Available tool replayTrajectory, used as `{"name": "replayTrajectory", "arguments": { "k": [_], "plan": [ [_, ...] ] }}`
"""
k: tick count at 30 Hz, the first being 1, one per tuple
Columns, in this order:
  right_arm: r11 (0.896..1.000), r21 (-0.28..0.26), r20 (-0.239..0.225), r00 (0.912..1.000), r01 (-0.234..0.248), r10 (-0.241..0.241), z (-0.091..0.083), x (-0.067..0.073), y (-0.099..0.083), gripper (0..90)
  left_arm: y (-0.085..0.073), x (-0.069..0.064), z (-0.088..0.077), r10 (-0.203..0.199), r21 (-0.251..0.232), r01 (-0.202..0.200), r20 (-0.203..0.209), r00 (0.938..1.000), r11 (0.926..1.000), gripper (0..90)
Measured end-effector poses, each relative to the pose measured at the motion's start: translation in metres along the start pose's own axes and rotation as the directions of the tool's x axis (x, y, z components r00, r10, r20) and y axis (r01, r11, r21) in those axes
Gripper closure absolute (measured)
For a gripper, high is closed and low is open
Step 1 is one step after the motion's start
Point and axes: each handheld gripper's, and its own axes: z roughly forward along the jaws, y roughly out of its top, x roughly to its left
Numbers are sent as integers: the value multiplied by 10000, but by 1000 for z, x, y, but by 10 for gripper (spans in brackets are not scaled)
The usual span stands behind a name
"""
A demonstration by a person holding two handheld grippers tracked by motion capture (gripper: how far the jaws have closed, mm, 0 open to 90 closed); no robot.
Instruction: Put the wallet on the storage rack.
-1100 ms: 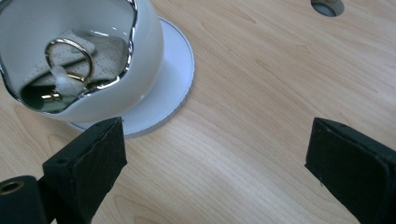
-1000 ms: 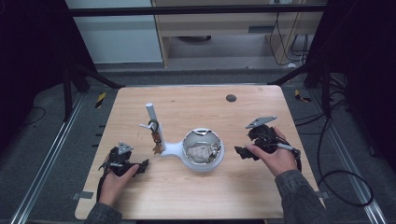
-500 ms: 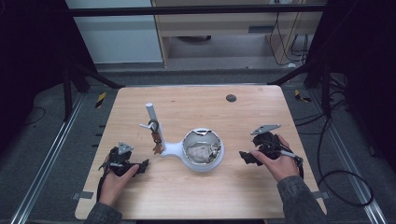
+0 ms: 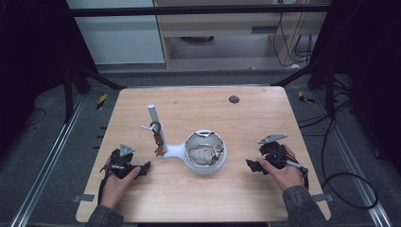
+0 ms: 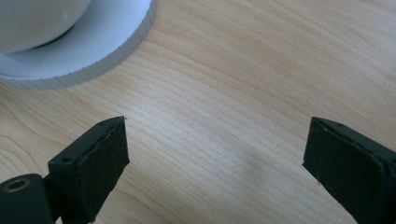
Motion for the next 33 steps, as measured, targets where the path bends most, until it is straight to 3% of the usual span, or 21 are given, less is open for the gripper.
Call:
{"name": "replayTrajectory", "arguments": {
  "k": [15,33],
  "plan": [
    [9982,-159,122,9983,-570,572,12,-9,-20,62,0,0,0,5,4,-5,1,10000,10000,10],
    [9876,-623,301,9888,-1444,1465,27,-22,-30,50,0,0,0,25,10,-25,32,10000,10000,3]
  ]
}}
